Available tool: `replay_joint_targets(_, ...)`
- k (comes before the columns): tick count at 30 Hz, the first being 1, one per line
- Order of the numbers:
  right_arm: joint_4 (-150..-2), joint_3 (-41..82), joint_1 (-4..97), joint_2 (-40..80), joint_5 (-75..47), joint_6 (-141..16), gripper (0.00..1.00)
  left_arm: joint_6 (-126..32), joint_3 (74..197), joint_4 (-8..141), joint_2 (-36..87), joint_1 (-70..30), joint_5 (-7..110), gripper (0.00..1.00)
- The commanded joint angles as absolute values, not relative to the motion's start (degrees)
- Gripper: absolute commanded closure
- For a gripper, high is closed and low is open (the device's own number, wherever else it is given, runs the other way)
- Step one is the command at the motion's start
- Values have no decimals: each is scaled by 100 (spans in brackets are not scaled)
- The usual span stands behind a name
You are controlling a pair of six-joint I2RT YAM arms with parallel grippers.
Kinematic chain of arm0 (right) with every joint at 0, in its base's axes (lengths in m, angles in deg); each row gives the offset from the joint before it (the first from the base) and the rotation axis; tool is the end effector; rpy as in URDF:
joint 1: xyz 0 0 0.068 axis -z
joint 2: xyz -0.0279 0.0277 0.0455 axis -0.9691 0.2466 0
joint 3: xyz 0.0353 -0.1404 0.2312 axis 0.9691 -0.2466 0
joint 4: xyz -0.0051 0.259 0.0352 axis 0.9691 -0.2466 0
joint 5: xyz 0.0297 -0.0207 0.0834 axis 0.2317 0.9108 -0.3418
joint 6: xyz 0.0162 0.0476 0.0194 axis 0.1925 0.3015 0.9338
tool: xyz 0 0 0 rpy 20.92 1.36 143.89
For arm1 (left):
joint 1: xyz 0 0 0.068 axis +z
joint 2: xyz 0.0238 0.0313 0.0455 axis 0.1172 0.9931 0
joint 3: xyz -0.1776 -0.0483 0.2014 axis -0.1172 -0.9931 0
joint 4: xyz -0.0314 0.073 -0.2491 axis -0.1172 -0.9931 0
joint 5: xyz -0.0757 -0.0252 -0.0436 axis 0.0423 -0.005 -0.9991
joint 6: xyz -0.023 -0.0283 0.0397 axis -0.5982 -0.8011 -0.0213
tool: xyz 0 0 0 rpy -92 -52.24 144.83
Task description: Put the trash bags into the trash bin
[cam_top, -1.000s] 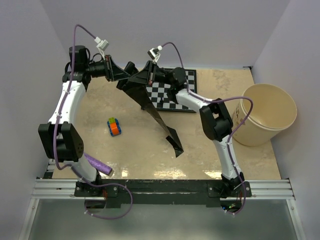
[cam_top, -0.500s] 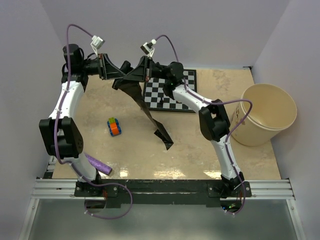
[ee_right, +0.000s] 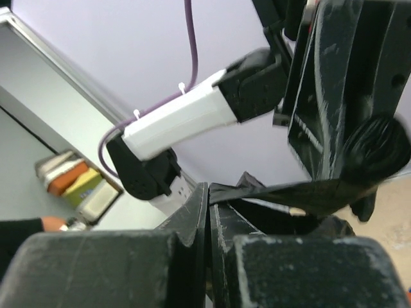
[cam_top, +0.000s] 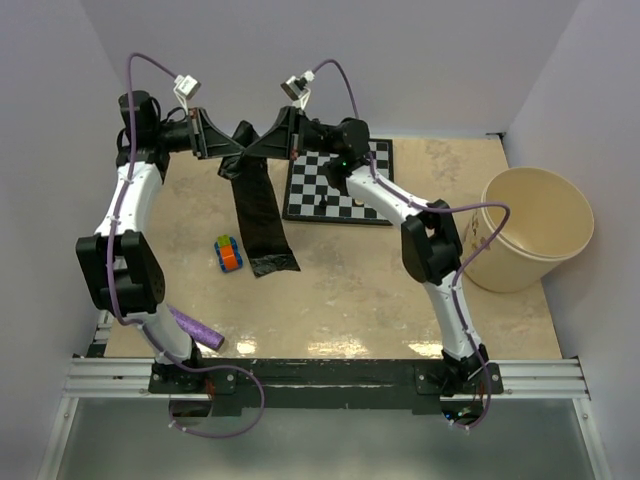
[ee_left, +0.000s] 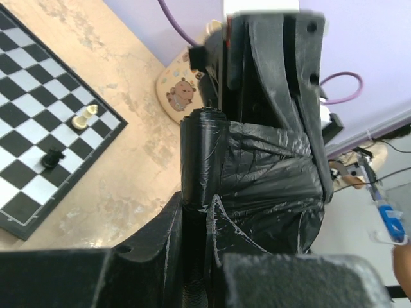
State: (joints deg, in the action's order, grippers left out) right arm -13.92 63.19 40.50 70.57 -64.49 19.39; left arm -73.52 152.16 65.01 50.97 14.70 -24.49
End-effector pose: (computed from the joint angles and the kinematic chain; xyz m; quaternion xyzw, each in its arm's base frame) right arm 0.3985 0.3183 0.3831 -0.2679 0.4790 0.8021 0.2355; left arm 0.3980 0.0200 0.3670 0.1690 0.6935 -0.6234 0.3191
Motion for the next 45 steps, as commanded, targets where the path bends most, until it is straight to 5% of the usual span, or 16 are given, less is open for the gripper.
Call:
replay_joint_targets(1,2701,5337,3942,5338,-6611,946,100,-6579,15678,6106,5260,1780,-1283,100)
replay_joint_targets(5,1333,4165,4390,5057,-7489,-275,93,-6017,16110,5745,4794,1903,-738,100)
replay_joint_targets(7,-159,3901,4600,4855,-7309,-1223,65,-5700,16242,5552,4618,1895,-675,100)
replay_joint_targets(10,-2163,4003,4725,4503,-6562,-2638,2,-5304,16321,5253,4355,1903,-728,100)
replay_joint_targets(14,-2937,4409,4514,4344,-5514,-3680,2,-4706,16708,4453,4100,1895,-754,100)
replay_joint_targets(26,-2154,5472,4048,5680,-5400,-3311,2,-3589,17324,2572,3414,1895,-877,100)
replay_joint_targets(45,-1293,6325,3679,6418,-6155,-2336,2,-3677,16735,2396,2833,1886,-1264,100)
